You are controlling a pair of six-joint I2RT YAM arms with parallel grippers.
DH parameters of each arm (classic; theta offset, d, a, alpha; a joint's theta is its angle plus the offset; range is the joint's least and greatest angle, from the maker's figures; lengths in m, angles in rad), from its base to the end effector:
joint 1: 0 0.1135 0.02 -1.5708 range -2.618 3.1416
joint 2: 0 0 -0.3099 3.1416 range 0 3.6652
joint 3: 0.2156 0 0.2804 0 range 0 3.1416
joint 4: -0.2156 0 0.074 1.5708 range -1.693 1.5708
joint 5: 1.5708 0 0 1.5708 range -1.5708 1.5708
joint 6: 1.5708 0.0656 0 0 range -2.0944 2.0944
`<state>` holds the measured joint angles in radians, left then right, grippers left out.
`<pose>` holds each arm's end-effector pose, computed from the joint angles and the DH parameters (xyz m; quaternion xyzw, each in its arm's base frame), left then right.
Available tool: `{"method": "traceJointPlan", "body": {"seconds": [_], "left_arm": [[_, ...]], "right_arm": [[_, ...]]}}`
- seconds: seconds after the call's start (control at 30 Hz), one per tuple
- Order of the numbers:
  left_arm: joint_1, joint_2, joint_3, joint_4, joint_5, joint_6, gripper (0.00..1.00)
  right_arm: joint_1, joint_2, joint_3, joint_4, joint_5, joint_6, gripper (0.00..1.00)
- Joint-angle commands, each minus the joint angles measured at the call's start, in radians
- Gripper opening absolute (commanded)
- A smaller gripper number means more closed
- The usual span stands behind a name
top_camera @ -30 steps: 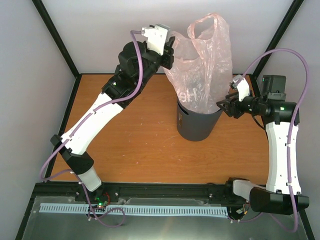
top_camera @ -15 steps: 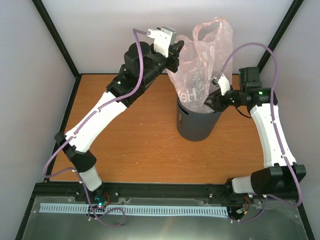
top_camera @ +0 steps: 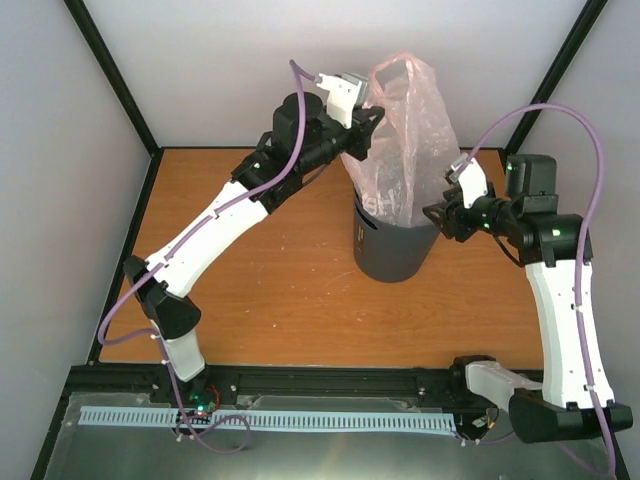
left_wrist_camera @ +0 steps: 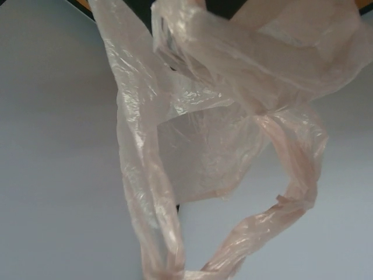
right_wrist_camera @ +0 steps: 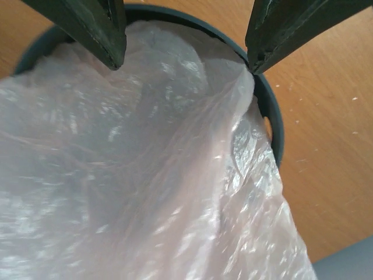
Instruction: Put the trash bags into the trash bin
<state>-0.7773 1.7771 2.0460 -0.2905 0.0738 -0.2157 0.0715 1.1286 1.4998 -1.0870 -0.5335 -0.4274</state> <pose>0.3323 -0.3338 0.5444 0.2227 0.6791 -0.3561 0.6020 0.2164 0.0489 0.4632 -0.3226 0.8237 0.1653 0.4361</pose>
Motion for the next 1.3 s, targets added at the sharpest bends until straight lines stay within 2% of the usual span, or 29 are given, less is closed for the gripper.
{"method": "traceJointPlan", "body": {"seconds": [0.0,0.13,0.27,0.33,0.4,0.5,0.67,0.93,1.13,1.27], "left_arm": [[-0.002,-0.030,-0.016,0.001,0.018,-0.033,0.01],[-0.002,-0.055,-0.019,-0.012,0.017,-0.028,0.01],[-0.002,-0.111,-0.080,-0.013,0.018,-0.024,0.01],[-0.002,-0.133,-0.108,-0.001,0.038,-0.022,0.01],[-0.002,-0.136,-0.101,-0.014,0.078,-0.020,0.01],[-0.002,-0.135,-0.098,-0.021,0.124,-0.029,0.01],[-0.002,-0.131,-0.101,-0.027,0.123,-0.021,0.01],[-0.002,-0.128,-0.152,-0.006,0.106,-0.011,0.01],[-0.002,-0.110,-0.171,0.007,0.109,-0.019,0.01],[-0.002,-0.079,-0.173,0.018,0.138,-0.030,0.01]], "right_arm": [[-0.032,-0.006,0.009,0.015,0.145,0.065,0.56],[-0.131,0.053,0.044,0.050,0.121,0.070,0.55],[-0.289,0.153,0.144,0.059,0.045,0.079,0.54],[-0.332,0.203,0.169,0.105,0.066,0.098,0.53],[-0.333,0.244,0.171,0.168,0.099,0.121,0.52],[-0.331,0.316,0.191,0.207,0.068,0.154,0.50],[-0.293,0.380,0.187,0.256,0.030,0.152,0.49],[-0.137,0.323,0.066,0.258,0.020,0.061,0.50],[-0.143,0.304,0.042,0.257,0.114,0.070,0.52],[-0.190,0.270,0.044,0.264,0.102,0.100,0.56]]}}
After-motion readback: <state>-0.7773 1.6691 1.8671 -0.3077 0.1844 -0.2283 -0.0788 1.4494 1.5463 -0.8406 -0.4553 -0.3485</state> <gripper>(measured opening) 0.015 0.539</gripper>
